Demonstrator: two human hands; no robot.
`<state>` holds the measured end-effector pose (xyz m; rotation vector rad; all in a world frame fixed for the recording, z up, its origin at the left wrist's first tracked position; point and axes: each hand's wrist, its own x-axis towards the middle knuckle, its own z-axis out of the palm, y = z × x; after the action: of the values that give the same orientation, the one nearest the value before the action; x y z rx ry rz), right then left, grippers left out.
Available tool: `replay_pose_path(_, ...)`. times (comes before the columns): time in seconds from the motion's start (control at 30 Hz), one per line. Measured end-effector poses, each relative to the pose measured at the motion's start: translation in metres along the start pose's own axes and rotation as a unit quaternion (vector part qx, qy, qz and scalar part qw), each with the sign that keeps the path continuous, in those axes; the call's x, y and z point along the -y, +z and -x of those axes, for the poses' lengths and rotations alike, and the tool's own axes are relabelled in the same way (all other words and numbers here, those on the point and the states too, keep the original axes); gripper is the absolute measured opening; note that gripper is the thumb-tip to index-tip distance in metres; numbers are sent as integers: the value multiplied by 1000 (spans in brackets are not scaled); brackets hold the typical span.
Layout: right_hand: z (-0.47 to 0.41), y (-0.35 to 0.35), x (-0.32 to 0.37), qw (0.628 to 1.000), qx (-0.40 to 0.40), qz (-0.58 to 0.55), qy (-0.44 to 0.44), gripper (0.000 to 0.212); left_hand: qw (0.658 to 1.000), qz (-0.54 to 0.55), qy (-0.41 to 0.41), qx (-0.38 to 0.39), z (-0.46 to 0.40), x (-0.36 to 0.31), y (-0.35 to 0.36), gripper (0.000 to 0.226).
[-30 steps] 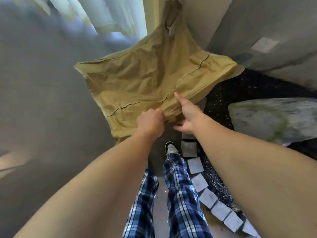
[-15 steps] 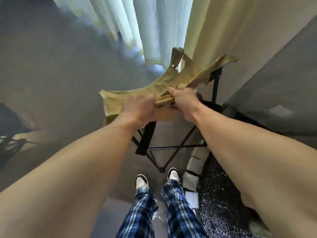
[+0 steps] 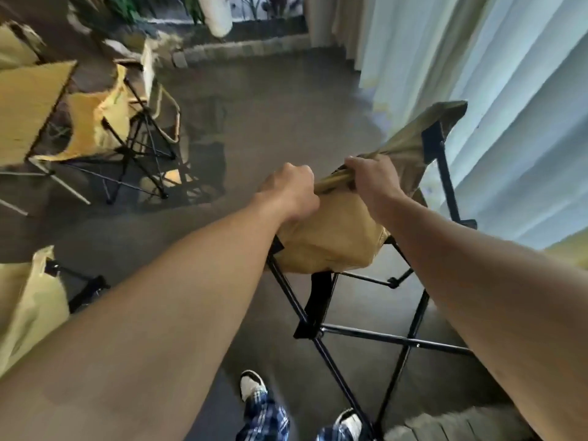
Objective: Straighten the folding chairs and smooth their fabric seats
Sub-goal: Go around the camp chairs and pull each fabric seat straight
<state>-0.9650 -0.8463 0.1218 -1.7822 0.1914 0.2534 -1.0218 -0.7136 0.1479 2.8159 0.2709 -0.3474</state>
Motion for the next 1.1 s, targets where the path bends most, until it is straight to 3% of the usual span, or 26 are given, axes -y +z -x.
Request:
replay_pose_path(0.27,1,205,130,993,66,10,-101,18,986,99,-66,-119,3,183,-125,14)
replay_pose_path(0.4,4,320,200,981,105,-3,-164,15,969,92,-88,-212,8,284,-197,23)
replay_pose_path(0.5,2,393,247,956,174,16,-237,10,947,67,-112,-292,12,343,-243,24)
replay_pose_path(0.6,13,476,292,919,237,51,-311,20,920,68,-163,-350,15,413,-284,14)
replay_pose_path(0.73,35,591,345,909,268,0,-319,22,878,63,-244,-407,22,507,-329,13)
replay_pose_path(0.87,47,704,392,853,376,-24,-360,11,828,67,-330,-448,27,594,-374,20)
replay_pose_path(0.97,55,791,425,789,482,-28,-380,13,782,39,-410,-468,33,651,-408,22)
replay_pose_path(1.1,70,887,450,753,545,-27,-368,10,739,14,-492,-460,41,715,-439,11)
